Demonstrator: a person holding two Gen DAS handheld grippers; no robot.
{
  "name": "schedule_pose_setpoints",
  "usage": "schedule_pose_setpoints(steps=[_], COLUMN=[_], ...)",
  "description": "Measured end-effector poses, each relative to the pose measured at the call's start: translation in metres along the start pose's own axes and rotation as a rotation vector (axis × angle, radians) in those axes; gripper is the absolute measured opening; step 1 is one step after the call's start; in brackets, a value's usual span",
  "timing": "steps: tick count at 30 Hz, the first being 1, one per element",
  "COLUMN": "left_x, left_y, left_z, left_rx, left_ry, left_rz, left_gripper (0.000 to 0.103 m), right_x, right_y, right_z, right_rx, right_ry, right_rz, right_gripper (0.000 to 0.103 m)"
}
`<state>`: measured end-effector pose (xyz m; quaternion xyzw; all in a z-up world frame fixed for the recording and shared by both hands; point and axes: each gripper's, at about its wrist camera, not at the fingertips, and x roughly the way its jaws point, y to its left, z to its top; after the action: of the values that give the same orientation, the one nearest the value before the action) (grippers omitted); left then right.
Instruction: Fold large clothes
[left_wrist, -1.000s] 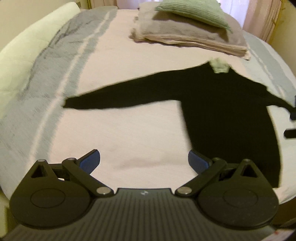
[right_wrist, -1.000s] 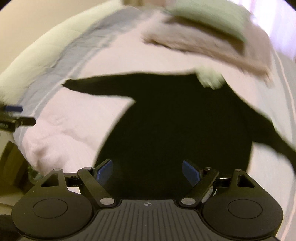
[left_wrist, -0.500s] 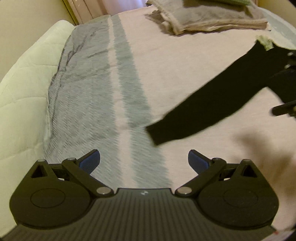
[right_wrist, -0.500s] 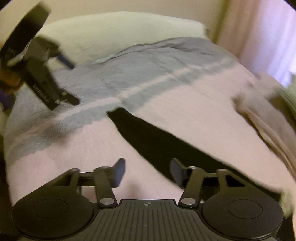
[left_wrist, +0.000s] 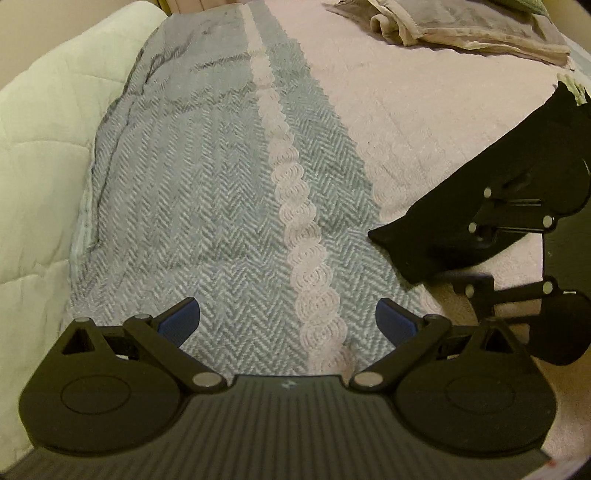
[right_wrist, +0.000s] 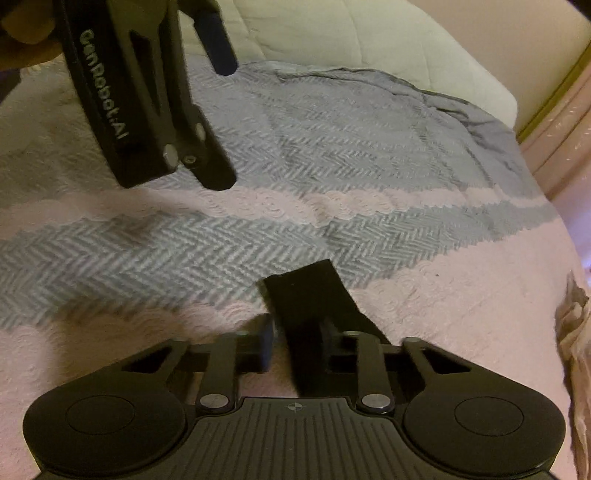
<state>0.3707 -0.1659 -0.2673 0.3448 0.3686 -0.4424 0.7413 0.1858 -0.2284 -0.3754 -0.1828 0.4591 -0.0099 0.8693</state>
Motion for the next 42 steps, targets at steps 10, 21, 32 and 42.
schedule_pose_setpoints(steps=[10,21,32,42], left_x=[-0.026,-0.061,-0.026,-0.006], left_y=[-0.031,-0.208,-0.439,-0.499], left_z=[0.047,0.157,0.156,0.152], left_rx=[-0.027,0.179,0.284,0.285], left_ry=[-0.105,-0.264,-0.119,-0.009], left_rz=[-0.114,-0.290,-0.311,-0.314], left_gripper=[0.100,0.100,0.100,0.099], right_x=[-0.088,-0.318,-0.297,-0.313], right_y=[-0.121,-0.304,-0.286,-0.278], right_z=[-0.017,-0.237,-0.570,-0.613], right_rx=[0.591,1.135,1.678,1.709], right_ry=[-0.187,-0.556,-0.319,-0.365], right_rz=[-0.011,-0.482,-0.542,-0.416], right_gripper=[0.001,0.001,0.001,0.001])
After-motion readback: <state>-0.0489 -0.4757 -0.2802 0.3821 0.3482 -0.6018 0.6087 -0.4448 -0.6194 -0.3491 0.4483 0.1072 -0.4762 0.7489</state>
